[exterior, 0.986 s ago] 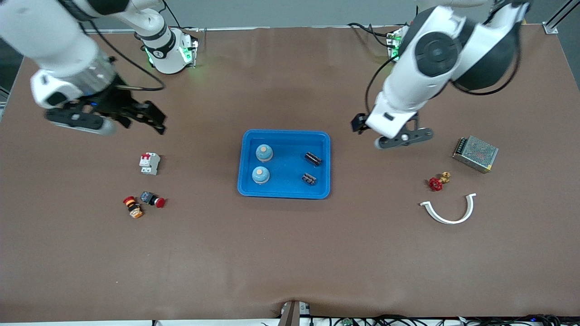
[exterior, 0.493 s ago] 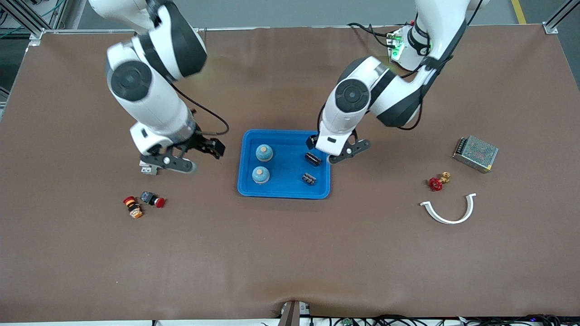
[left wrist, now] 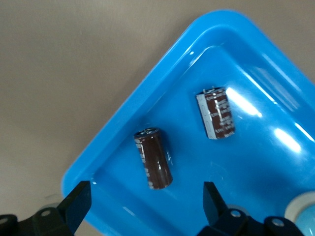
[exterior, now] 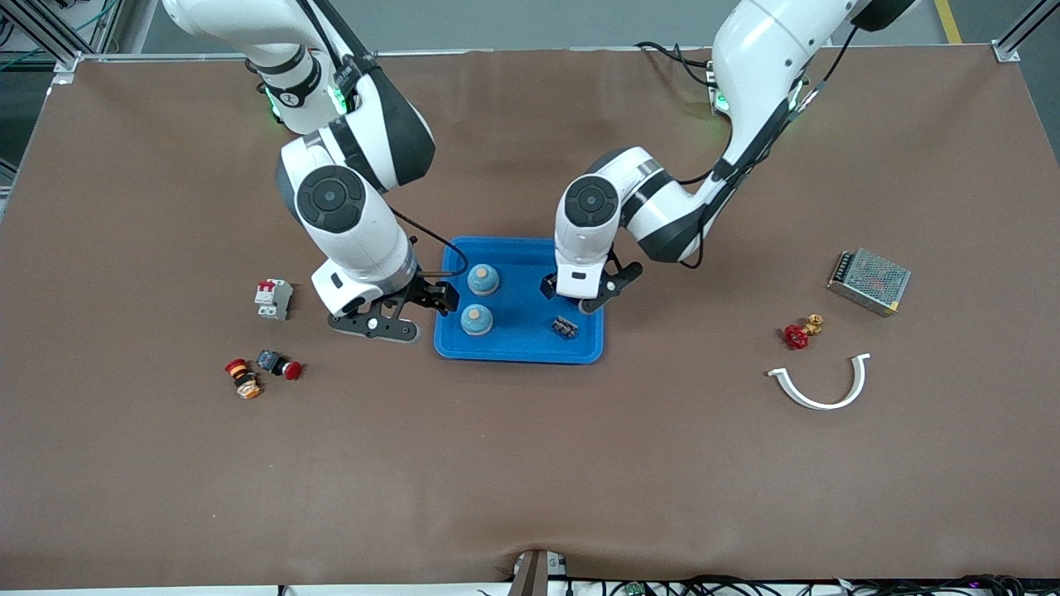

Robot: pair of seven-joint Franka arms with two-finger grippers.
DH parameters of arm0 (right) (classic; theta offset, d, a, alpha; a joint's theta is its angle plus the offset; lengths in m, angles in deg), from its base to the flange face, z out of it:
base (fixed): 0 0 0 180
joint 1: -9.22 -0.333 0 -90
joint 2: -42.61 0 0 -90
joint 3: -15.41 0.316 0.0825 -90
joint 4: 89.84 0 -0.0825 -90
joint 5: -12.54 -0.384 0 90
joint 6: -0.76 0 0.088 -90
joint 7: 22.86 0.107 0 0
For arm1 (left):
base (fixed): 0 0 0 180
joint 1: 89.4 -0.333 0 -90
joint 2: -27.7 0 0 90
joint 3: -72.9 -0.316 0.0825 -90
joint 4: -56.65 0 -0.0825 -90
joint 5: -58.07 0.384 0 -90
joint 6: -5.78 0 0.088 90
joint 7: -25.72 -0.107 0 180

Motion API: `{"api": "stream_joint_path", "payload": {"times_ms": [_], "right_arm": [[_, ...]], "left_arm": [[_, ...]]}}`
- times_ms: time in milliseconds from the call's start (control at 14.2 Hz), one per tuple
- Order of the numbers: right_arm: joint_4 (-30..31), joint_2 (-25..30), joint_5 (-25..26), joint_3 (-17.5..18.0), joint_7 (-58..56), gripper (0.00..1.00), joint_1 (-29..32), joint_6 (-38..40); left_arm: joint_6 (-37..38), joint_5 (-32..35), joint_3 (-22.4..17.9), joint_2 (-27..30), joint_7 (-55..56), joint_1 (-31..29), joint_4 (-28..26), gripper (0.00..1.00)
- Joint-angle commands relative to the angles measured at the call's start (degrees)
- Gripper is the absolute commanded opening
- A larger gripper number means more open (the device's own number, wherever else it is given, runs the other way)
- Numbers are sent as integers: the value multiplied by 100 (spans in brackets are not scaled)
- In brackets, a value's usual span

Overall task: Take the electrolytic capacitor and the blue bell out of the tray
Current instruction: 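Grasp a brown capacitor with the left gripper while the right gripper lowers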

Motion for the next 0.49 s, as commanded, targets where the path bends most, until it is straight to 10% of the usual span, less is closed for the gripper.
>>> {"api": "stream_joint_path", "payload": {"times_ms": [0, 423], "right_arm": [[-171, -318, -40, -64, -382, 100, 57, -306], [-83, -643, -383, -64, -868, 100, -153, -667]], "left_arm": [[-117, 141, -32, -237, 485, 43, 122, 99], [-381, 334, -50, -536, 1232, 70, 113, 69]]}}
